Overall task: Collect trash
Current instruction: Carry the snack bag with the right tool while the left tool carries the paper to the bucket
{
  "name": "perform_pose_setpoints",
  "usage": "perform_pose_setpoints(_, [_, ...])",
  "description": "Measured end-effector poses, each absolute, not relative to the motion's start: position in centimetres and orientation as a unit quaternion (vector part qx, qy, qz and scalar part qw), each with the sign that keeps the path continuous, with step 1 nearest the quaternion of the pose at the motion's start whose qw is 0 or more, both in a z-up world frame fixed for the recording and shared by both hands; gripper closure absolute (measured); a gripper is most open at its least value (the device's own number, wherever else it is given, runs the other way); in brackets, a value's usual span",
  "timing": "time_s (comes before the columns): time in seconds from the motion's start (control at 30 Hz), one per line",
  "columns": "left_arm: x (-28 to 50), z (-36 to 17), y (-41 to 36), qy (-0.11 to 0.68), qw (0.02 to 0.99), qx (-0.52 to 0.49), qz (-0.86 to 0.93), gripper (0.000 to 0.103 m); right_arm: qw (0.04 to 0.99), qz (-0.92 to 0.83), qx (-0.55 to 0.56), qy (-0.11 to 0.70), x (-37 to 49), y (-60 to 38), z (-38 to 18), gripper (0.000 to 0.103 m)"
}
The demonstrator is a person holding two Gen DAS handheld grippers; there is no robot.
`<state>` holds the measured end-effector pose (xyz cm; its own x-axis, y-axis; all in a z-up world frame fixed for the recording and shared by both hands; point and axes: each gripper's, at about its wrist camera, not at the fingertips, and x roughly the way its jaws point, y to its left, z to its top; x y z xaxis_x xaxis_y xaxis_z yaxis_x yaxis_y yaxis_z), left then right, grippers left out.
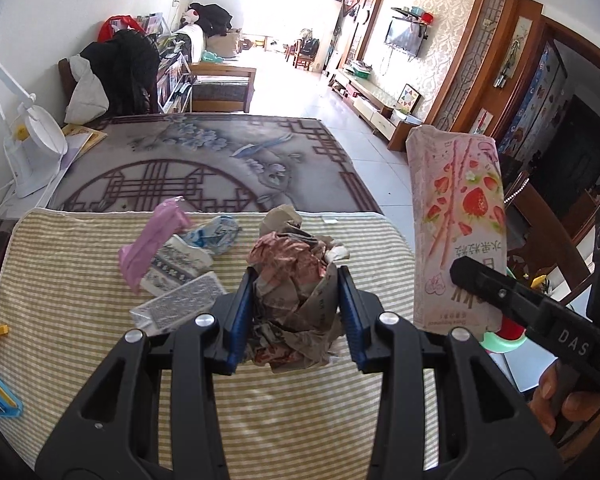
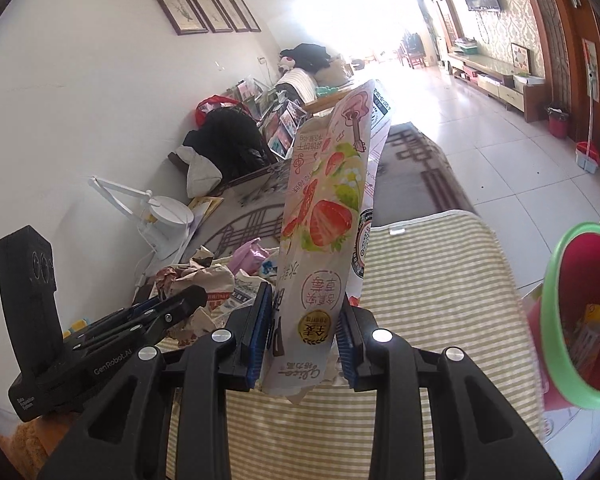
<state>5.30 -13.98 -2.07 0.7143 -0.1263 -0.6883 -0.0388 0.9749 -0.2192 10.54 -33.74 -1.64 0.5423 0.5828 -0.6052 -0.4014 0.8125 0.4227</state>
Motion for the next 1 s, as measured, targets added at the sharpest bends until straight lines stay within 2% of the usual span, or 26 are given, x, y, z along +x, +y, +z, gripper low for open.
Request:
perform_pose_setpoints(0.53, [7.2, -1.9, -25.3, 0.384, 0.918, -0.074, -0.069, 0.065, 0.883, 0.245, 0.141, 0.374, 9.3, -44.5, -1.9, 0.073])
perform_pose_setpoints(1.0, [9.3, -2.1, -31.4, 0.389, 0.914, -0.038, -0.108, 0.065, 0.896, 0.14, 0.172, 0.386, 11.3, -53.1, -4.3, 0.073])
